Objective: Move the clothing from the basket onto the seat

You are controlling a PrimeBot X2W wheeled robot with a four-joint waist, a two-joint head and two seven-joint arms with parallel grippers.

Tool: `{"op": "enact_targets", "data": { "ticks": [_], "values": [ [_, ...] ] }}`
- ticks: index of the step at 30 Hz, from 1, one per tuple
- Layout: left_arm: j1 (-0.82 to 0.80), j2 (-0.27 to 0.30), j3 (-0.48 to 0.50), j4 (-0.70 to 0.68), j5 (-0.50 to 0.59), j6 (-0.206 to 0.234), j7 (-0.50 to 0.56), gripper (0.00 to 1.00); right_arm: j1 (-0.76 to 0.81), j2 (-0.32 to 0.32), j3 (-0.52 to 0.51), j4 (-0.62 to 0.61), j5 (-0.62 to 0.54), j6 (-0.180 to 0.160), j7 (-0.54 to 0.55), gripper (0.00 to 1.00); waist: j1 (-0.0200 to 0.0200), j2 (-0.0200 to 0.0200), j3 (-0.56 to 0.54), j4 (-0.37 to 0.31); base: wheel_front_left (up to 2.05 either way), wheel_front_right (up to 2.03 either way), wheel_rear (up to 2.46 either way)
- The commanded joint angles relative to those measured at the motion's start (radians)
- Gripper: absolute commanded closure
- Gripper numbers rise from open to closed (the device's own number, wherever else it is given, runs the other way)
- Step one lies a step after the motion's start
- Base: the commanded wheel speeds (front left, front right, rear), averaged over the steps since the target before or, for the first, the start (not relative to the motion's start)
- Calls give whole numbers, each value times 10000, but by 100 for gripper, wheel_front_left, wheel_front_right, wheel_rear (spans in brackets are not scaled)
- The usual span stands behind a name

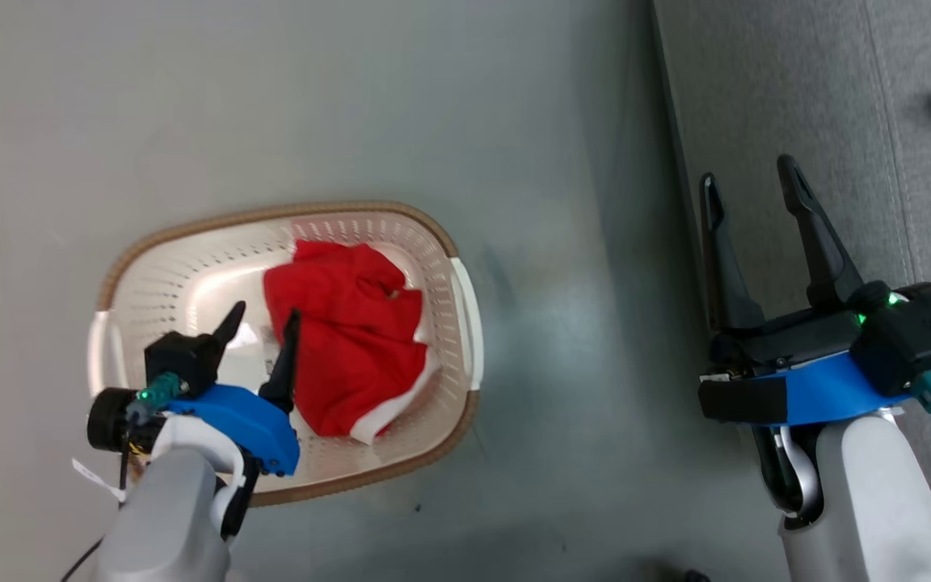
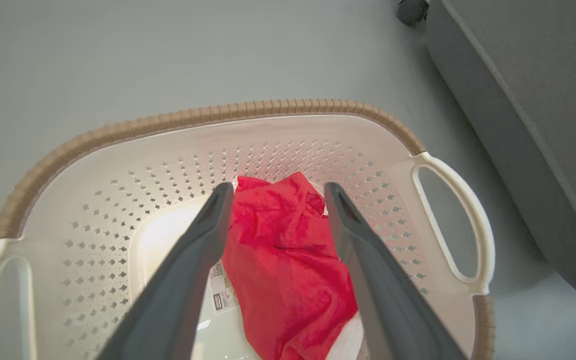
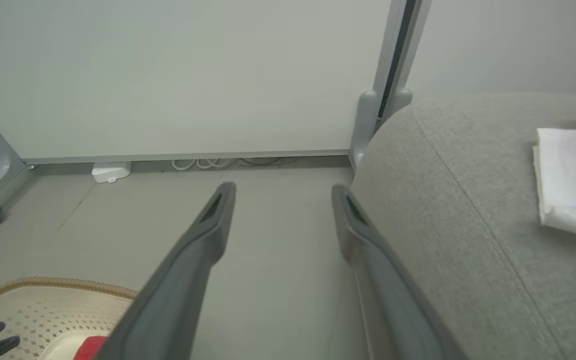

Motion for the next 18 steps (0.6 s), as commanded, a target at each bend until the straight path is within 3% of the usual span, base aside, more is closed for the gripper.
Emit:
{"op": "enact_targets", "data": {
  "ticks": [1, 18],
  "values": [
    [-308, 92, 38, 299, -5, -38, -28, 0, -190, 26, 64, 38, 88, -10, -132, 0, -2, 0, 725, -524, 0, 0, 0],
    [-2530, 1003, 794, 2886, -351, 538, -19, 0, -722, 28, 944, 122, 723, -10, -741, 0, -2, 0, 3052, -1576, 0, 0, 0]
  ]
}}
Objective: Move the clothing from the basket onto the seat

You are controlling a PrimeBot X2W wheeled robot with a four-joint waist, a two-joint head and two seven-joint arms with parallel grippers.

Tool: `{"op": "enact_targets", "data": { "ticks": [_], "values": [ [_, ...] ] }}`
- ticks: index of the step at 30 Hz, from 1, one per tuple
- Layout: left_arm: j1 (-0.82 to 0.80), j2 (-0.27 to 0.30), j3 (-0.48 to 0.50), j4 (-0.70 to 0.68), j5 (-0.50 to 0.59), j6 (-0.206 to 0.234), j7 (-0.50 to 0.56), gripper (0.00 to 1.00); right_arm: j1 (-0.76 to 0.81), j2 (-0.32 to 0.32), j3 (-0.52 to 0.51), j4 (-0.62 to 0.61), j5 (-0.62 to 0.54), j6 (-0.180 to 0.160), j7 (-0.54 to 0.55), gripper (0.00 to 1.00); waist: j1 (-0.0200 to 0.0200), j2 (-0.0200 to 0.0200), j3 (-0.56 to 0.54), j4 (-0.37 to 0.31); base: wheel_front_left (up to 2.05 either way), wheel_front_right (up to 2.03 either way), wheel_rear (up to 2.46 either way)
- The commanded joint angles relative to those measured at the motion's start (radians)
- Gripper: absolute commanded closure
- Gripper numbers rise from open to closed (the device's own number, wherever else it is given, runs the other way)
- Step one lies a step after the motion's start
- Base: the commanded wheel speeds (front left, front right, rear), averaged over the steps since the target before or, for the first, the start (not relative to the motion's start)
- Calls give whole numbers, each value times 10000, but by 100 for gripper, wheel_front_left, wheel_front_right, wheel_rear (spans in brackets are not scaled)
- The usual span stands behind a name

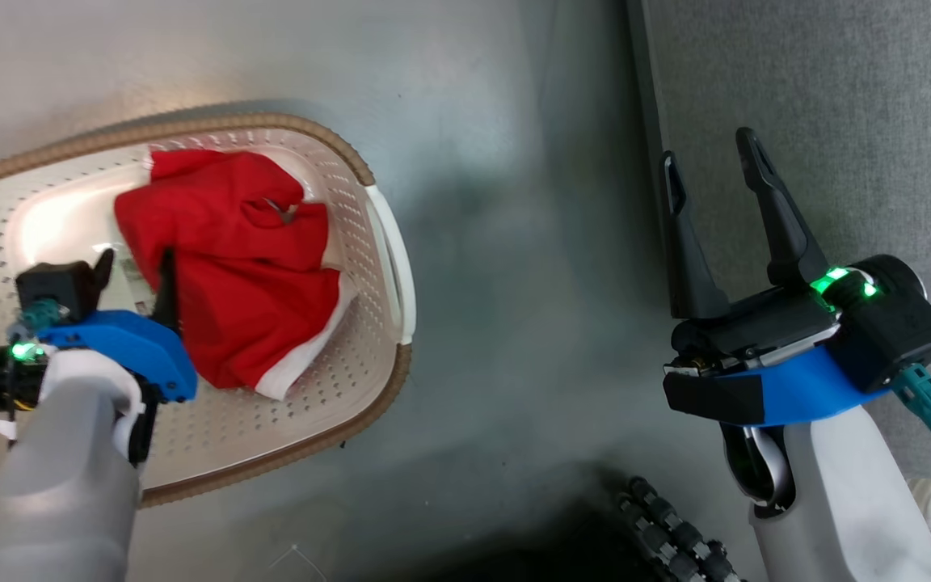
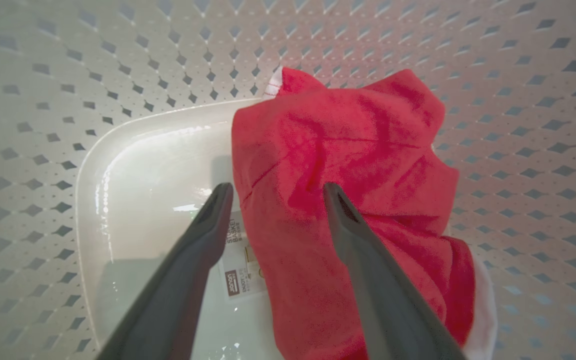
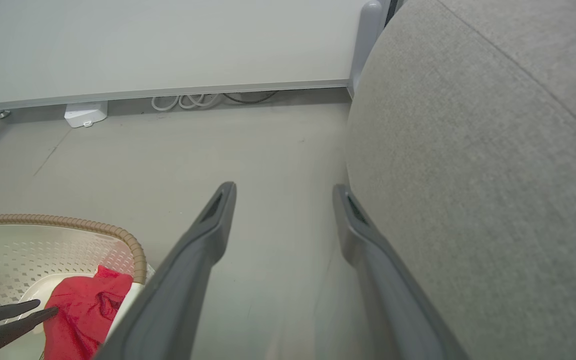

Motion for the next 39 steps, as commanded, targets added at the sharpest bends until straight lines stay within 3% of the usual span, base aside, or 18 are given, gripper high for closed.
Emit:
{"op": "enact_targets", "data": {
  "ticks": [1, 13, 14, 15, 16, 39],
  "values": [
    [-275, 155, 58, 136, -17, 83, -18, 0, -164, 28, 63, 20, 116, -10, -96, 0, -2, 0, 335, -264, 0, 0, 0],
    [-1131, 90, 255, 1058, -424, 148, -21, 0, 238, 28, 79, -79, 81, -10, -219, 0, -2, 0, 589, -284, 0, 0, 0],
    [-1202, 78, 255, 1125, -446, 137, -21, 22, 288, 28, 72, -79, 76, -10, -221, 0, -2, 0, 600, -275, 0, 0, 0],
    [-1267, 70, 245, 1179, -463, 128, -22, 95, 314, 28, 65, -71, 73, -10, -224, 0, -2, 0, 610, -266, 0, 0, 0],
    [-1311, 54, 226, 1234, -466, 101, -20, 100, 306, 28, 62, -60, 71, -10, -227, 0, -2, 0, 615, -261, 0, 0, 0],
    [-1493, -94, 27, 1622, -745, -157, -22, 100, -407, 24, 363, 352, 139, -11, -277, 0, -2, 0, 27, -262, 0, 0, 0]
  ]
}}
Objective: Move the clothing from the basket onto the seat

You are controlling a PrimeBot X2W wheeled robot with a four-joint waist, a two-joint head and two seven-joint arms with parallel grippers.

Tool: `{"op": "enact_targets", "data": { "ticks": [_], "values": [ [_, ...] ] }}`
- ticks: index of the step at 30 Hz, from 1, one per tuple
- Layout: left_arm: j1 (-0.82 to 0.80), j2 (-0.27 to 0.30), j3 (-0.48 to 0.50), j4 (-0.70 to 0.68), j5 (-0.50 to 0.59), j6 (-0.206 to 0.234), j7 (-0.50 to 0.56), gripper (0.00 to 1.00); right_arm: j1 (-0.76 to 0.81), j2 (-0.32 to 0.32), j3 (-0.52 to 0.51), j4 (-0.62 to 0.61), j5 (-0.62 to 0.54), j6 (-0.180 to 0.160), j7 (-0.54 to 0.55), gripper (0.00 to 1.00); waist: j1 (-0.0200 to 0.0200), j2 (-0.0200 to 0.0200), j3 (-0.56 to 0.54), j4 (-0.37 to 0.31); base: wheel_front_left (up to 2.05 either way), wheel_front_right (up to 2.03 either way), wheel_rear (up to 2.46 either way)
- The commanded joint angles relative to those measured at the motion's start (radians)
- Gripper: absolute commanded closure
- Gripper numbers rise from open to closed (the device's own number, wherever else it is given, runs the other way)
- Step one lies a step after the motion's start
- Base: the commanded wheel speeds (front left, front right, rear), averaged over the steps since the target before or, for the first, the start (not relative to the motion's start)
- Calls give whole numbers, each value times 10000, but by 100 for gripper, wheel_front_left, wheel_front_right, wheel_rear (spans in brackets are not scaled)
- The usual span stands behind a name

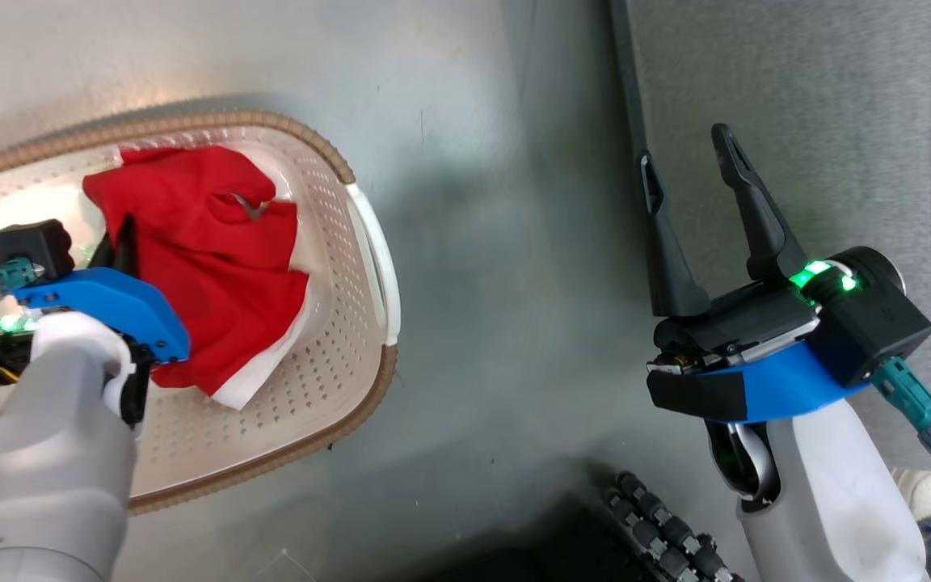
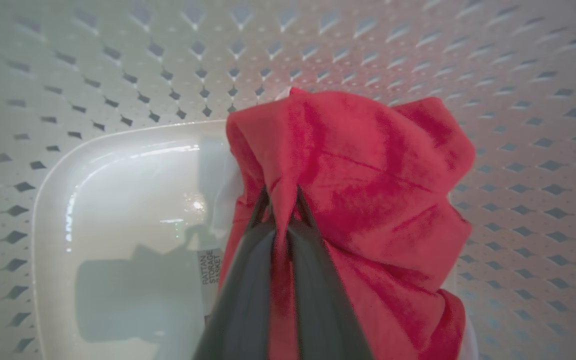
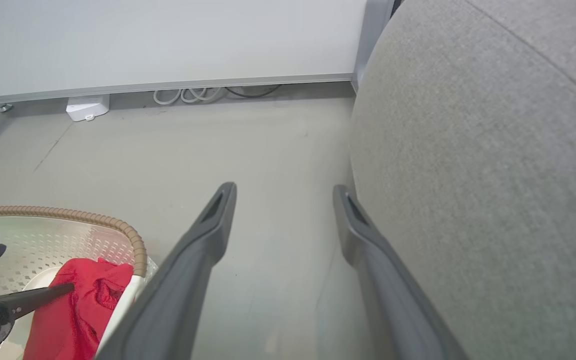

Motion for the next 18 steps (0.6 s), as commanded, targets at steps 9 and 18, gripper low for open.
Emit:
{"op": "enact_targets", "data": {
  "ticks": [9, 18],
  "values": [
    [1117, -585, -381, -831, 195, -241, -27, 100, 74, 13, -349, 624, -418, -11, -47, 0, -1, -1, -2514, 789, 0, 0, 0],
    [2597, -1010, -937, -2138, 475, -364, -28, 100, 686, 9, -484, 1071, -678, -11, 319, 0, -1, -1, -5029, 1586, 0, 0, 0]
  ]
}}
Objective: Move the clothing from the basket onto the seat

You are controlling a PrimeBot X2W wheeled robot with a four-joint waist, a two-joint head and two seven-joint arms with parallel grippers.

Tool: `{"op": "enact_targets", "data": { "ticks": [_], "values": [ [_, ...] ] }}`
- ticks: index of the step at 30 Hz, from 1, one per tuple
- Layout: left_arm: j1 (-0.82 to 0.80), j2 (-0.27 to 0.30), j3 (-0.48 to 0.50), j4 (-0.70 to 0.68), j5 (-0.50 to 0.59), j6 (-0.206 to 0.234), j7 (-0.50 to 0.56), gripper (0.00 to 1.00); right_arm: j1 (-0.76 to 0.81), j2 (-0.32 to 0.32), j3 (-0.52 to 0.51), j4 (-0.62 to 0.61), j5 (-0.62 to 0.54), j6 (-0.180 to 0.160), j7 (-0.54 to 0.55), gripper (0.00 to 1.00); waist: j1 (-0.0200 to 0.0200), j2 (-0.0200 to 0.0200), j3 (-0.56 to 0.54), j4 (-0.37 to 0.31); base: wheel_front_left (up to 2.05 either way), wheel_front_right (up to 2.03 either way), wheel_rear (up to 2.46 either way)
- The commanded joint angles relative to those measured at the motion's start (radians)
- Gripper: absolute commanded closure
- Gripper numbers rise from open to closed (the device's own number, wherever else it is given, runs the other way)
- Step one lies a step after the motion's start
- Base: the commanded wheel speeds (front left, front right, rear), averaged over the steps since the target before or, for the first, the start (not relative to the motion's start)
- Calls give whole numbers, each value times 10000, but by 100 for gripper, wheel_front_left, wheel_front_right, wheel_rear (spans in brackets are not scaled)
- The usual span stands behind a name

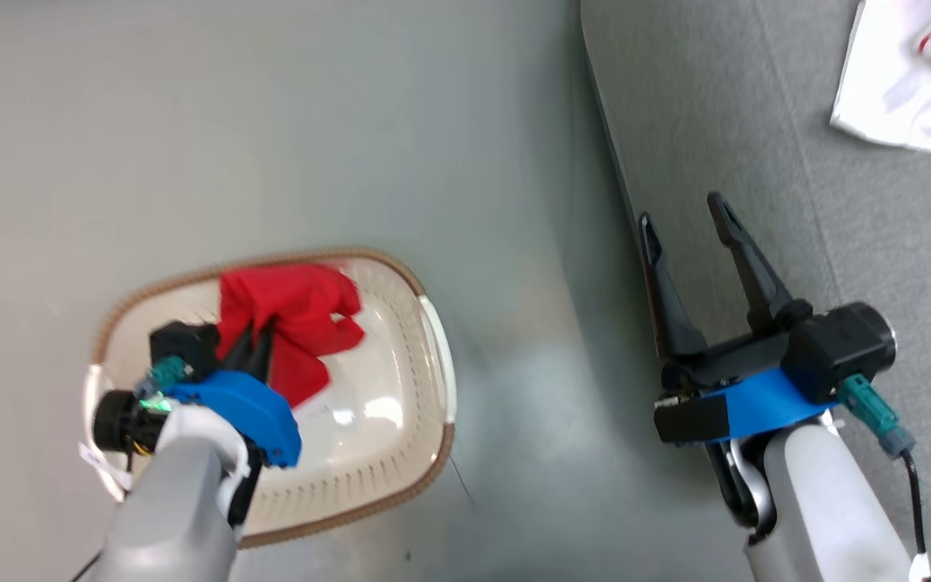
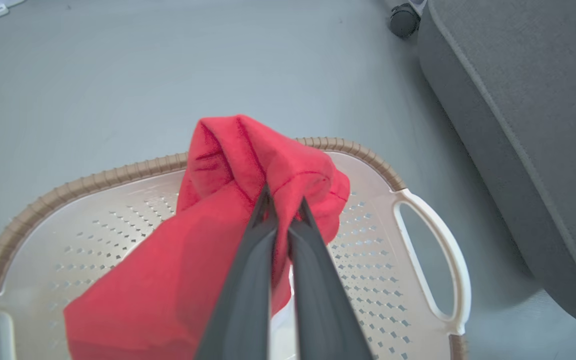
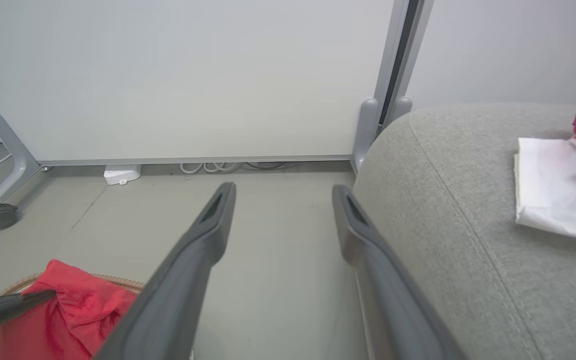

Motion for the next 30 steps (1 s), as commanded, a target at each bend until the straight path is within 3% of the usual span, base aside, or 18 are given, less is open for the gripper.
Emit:
{"op": "enact_targets", "data": {
  "ticks": [1, 14, 30],
  "values": [
    [408, -70, -131, -195, 82, -35, -28, 100, 284, -4, -47, 109, -38, -11, 34, 0, 2, 0, -1712, 772, 0, 0, 0],
    [1251, -296, -1891, -2271, -428, -56, -29, 100, 1535, -2, -114, 75, 56, -11, 795, 0, 2, 0, -4486, 1827, 0, 0, 0],
    [-374, -372, -4119, -3182, -1843, -59, 106, 100, 2018, -2, 281, 258, 349, -11, 1141, 0, 2, 0, -5615, 2186, 0, 0, 0]
  ]
}}
